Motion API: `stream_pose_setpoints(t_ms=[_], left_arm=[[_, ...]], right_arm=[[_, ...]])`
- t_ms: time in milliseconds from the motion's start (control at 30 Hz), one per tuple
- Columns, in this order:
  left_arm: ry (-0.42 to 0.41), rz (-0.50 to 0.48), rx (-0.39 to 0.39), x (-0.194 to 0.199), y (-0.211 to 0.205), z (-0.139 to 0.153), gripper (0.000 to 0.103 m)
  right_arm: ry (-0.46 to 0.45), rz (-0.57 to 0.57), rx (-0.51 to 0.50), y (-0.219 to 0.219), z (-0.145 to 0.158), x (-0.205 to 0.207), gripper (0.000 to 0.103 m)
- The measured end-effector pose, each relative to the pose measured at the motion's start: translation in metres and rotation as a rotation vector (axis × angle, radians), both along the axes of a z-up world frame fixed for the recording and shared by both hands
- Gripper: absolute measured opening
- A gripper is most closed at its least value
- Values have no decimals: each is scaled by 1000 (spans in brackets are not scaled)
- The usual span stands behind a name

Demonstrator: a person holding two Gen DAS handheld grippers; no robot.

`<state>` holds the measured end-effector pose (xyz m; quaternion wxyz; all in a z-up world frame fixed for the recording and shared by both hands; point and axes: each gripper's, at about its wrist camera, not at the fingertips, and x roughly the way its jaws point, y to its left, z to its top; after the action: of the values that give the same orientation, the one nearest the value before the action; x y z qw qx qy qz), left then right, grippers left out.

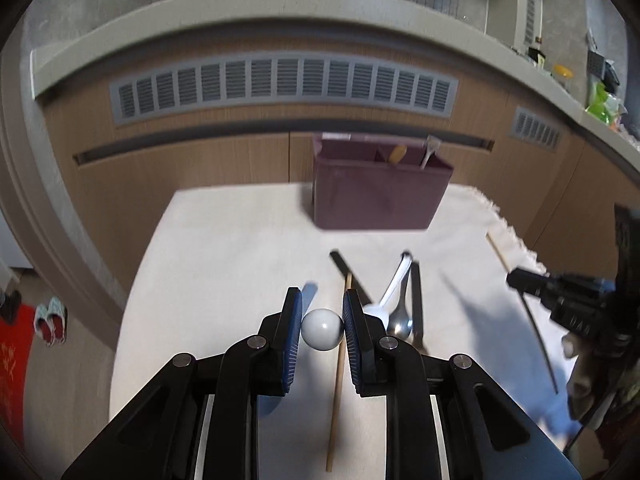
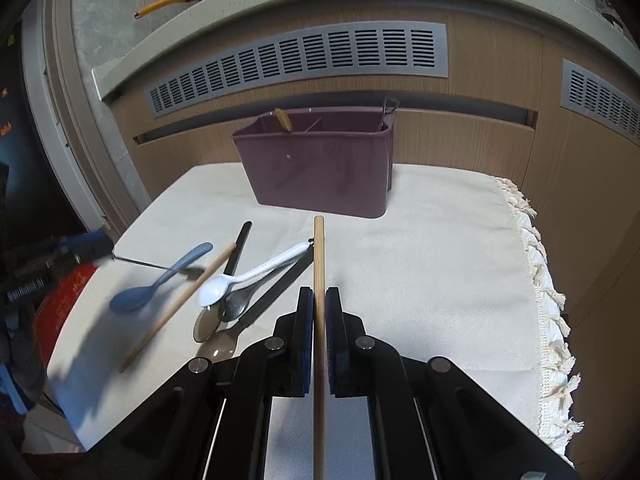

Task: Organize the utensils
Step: 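Carry both held utensils over the maroon holder and drop them in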

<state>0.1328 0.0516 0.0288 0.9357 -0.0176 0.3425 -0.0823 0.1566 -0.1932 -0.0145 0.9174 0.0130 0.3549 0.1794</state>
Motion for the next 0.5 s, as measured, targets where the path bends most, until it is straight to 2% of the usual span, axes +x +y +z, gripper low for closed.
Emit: stream_pose_setpoints(t_ms=[133,333,433,500], left_arm=[[-20,-28,-46,2,-2,23,21],[-94,-74,-44,-3,-20,56,21],[-154,-88,-42,3,-26,83,21],[-224,-111,-36,9,-30,118,21]], right_arm=[[-4,0,35,-5,4,-1,5],[-34,14,143,-19,18,-5,5],[-88,10,163,-21,36,-5,5],[-161,6,155,-19,61,-2,5]])
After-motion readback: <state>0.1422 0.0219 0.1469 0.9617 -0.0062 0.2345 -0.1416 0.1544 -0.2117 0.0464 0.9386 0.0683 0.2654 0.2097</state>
